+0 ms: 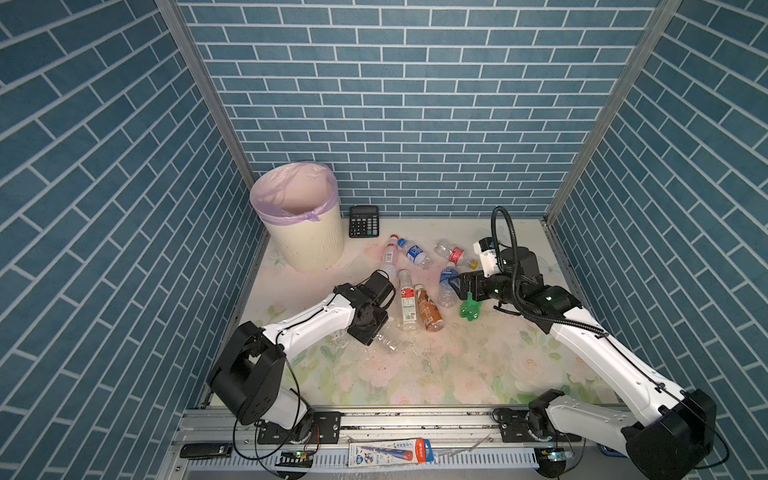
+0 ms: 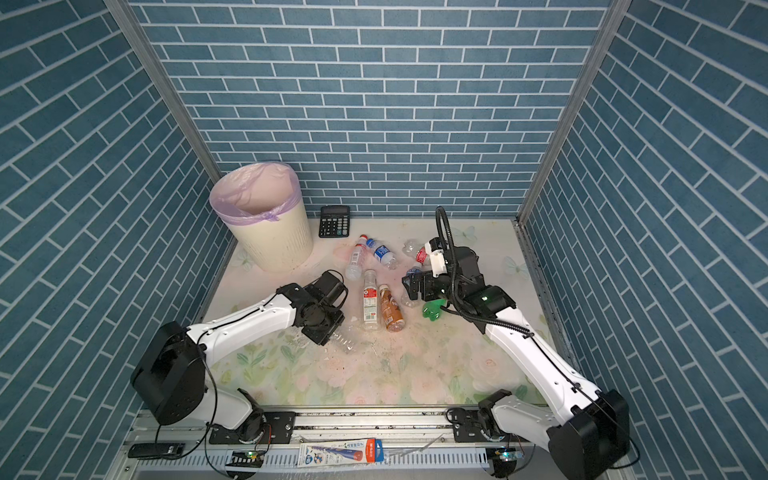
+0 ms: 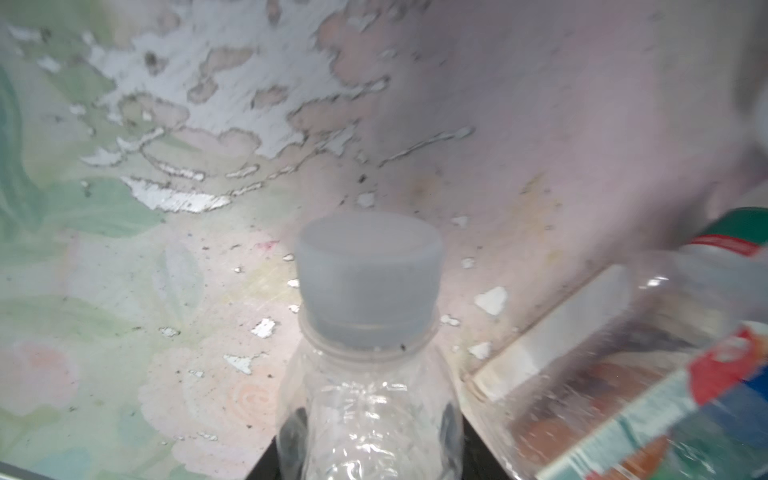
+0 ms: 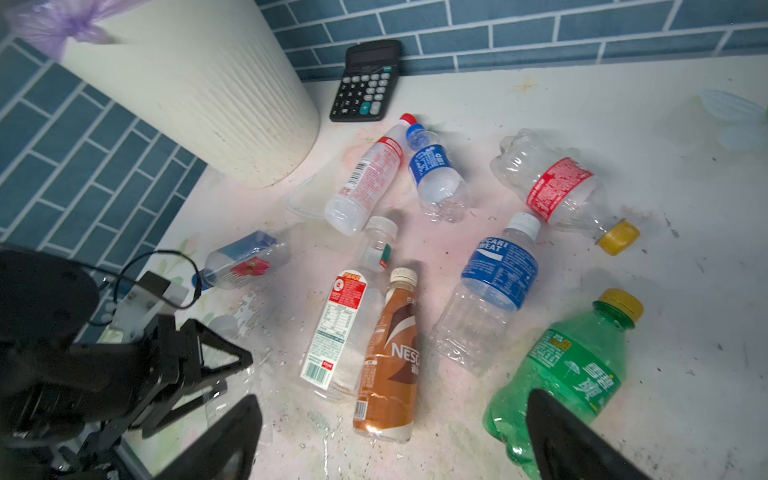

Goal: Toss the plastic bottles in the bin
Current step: 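Lift the white-capped bottle with the left gripper up over the bin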

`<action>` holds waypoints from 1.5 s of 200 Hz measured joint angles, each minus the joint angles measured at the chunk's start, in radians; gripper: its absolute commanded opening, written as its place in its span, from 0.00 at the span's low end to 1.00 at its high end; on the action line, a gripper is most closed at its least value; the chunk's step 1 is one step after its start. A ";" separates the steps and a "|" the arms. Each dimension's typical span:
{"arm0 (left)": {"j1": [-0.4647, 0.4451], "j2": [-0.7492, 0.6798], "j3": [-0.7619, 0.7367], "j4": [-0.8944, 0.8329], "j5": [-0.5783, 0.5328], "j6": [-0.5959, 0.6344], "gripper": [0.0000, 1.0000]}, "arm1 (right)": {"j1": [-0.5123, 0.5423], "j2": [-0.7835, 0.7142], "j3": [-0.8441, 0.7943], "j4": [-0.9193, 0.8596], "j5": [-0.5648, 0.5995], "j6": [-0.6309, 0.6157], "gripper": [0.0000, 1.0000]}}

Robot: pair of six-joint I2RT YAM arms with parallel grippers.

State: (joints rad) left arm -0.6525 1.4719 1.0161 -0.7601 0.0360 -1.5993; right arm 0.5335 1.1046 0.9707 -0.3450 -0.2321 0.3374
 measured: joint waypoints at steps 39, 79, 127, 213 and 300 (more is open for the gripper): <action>0.093 -0.037 0.134 -0.052 -0.047 0.100 0.51 | 0.009 -0.054 -0.026 0.097 -0.082 -0.009 0.99; 0.200 -0.037 0.303 -0.065 -0.080 0.254 0.51 | 0.048 -0.058 -0.063 0.224 -0.128 -0.014 0.99; 0.297 -0.020 0.576 -0.048 -0.103 0.440 0.51 | 0.127 0.019 -0.070 0.415 -0.150 -0.014 0.99; 0.389 0.172 1.089 0.108 -0.230 0.846 0.50 | 0.163 0.314 0.166 0.488 -0.124 -0.026 0.99; 0.439 0.333 1.443 0.418 -0.490 1.345 0.56 | 0.162 0.432 0.345 0.425 -0.108 -0.076 0.99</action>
State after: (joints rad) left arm -0.2134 1.8050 2.4592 -0.3420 -0.4541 -0.2543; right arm 0.6956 1.5368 1.3159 0.0803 -0.3401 0.2615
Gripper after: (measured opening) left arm 0.547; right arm 0.990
